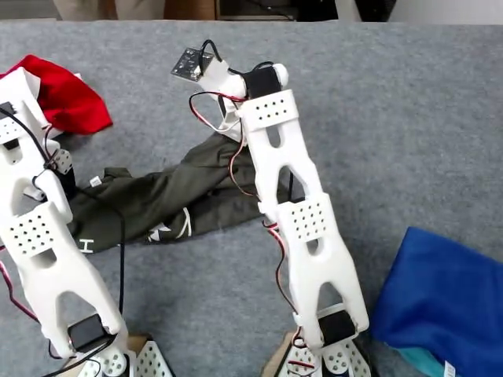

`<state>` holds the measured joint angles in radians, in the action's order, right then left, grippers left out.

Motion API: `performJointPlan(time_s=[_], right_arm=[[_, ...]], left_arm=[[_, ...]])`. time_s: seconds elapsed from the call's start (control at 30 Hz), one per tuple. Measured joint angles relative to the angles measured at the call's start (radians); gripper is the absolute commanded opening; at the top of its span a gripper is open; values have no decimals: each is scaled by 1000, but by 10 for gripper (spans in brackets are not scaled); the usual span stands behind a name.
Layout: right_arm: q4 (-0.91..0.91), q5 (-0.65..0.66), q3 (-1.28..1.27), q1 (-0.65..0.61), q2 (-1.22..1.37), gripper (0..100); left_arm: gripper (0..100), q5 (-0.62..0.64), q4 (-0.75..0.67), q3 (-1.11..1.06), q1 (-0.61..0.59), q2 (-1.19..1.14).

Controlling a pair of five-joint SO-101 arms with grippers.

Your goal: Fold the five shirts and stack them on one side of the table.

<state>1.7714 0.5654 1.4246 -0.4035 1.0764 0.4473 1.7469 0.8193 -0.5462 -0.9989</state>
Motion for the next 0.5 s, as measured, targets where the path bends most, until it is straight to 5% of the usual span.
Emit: performJointPlan(time_s=[0.5], right_arm=[[0,0,77,0,0,5]], left_arm=[[19,21,5,178,14,-25]])
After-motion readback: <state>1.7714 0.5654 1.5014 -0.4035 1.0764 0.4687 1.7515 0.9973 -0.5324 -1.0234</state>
